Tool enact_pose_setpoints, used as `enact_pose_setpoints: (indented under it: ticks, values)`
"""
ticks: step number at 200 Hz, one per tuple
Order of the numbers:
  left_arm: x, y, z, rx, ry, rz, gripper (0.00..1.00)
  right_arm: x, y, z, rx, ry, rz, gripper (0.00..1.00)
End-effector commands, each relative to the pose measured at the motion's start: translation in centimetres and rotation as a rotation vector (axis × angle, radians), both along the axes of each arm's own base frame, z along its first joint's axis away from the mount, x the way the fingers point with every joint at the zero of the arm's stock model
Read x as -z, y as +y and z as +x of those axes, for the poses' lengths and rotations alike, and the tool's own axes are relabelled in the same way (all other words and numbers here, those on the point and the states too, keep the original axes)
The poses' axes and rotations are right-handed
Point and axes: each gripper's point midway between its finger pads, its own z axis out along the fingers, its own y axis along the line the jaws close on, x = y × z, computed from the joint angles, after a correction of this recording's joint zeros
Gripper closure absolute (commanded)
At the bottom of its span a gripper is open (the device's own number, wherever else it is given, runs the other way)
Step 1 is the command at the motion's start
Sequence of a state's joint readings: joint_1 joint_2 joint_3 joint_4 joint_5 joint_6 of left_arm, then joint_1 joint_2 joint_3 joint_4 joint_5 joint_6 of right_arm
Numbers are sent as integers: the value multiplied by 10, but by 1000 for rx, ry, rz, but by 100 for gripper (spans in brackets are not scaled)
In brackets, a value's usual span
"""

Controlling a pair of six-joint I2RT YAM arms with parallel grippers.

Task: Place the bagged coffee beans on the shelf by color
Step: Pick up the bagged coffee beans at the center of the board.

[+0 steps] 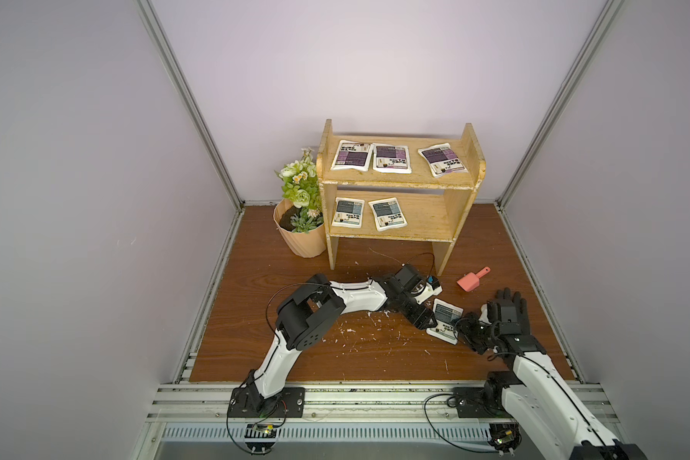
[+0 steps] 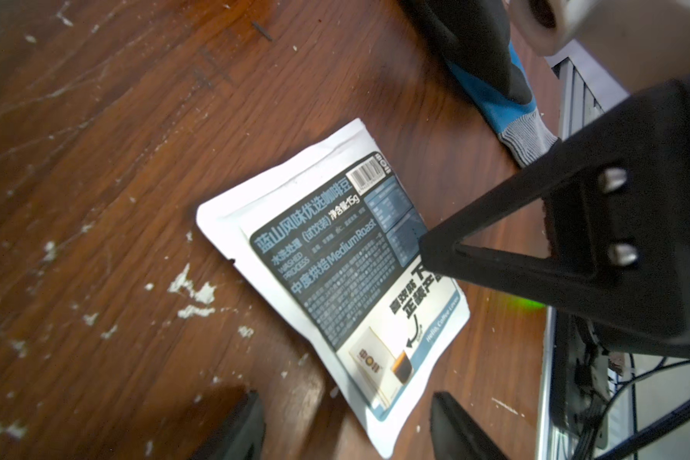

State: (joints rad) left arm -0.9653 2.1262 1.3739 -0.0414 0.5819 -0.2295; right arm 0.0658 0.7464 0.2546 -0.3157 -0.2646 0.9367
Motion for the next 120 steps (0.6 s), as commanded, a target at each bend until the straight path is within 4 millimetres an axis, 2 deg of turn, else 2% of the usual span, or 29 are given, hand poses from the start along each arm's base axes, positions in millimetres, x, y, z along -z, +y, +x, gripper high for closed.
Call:
enact_pose_setpoints:
  ticks: [1,29,48,86,120]
  values:
    - [9,-6,-3,12,67,-27,35,7,14,-5,-36,-5,86,56]
    - [12,-14,-6,26,118,-66,42,13,21,-9,-33,-30,146,58]
    - [15,-19,-8,34,146,-80,50,13,21,-8,-20,-53,158,59]
    - [19,-16,-12,39,165,-77,80,8,20,-5,-13,-82,159,63]
    - [16,-11,-13,29,144,-77,96,0,20,0,-25,-106,149,65]
